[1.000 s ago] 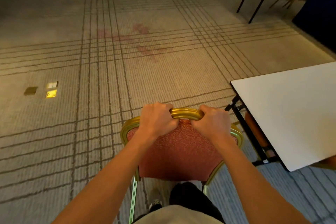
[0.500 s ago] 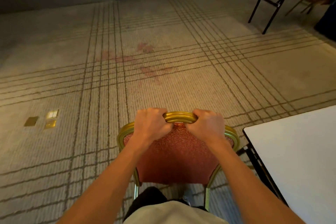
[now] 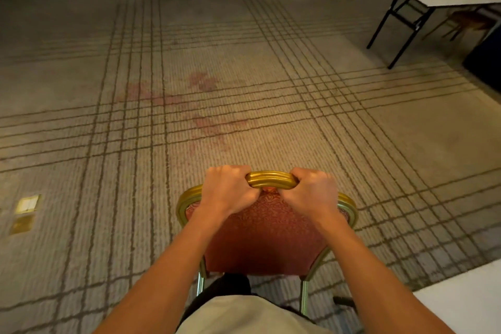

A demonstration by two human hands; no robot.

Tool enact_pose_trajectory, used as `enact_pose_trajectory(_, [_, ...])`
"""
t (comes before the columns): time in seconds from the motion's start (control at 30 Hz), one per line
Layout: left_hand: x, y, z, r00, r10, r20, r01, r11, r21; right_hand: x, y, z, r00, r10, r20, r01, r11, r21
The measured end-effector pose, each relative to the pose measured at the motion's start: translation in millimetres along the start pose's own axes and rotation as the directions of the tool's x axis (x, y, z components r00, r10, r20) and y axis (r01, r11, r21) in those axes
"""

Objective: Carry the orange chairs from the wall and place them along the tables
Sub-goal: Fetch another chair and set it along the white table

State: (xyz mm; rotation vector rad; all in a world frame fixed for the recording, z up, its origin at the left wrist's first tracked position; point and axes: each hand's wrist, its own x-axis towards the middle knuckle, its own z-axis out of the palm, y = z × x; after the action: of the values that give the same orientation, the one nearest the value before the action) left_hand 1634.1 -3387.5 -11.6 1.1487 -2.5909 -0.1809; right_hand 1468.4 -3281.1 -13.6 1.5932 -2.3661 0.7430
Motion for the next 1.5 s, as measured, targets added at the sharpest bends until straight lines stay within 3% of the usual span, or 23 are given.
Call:
enact_pose_trajectory(0.47, [280.4,-52.3,32.2,0.99,0.136,0.042,-0.136,0.991,-0.003,244.4,63.0,91.5,0.996,0.077,-0.047,-0.08,0.994,-0.07])
enact_pose_trajectory(0.67, [409.1,-62.0,73.7,0.991,0.108,0.081,-0.112,0.993,0.048,358.5,117.3,149.8,0.994,0.106,0.004,-0.105,0.992,-0.064])
enact_pose_trajectory(1.0, [601.7,-69.7,105.1,0.997,-0.027,0.077,0.028,0.999,-0.016,551.2,189.0,204.2,0.998,0.051,0.039,-0.051,0.999,-0.003])
enact_pose_trajectory(1.43, [874.6,-105.3,184.6,0.987,0.037,0.156,-0.021,0.994,-0.108,781.3,278.8,305.2,0.989,0.116,0.091,-0.108,0.99,-0.09])
enact_pose_trajectory(1.5, [923.1,-104.6,186.1,0.987,0.081,0.141,-0.064,0.991,-0.121,821.5,291.5,311.2,0.993,0.12,0.017,-0.117,0.984,-0.135])
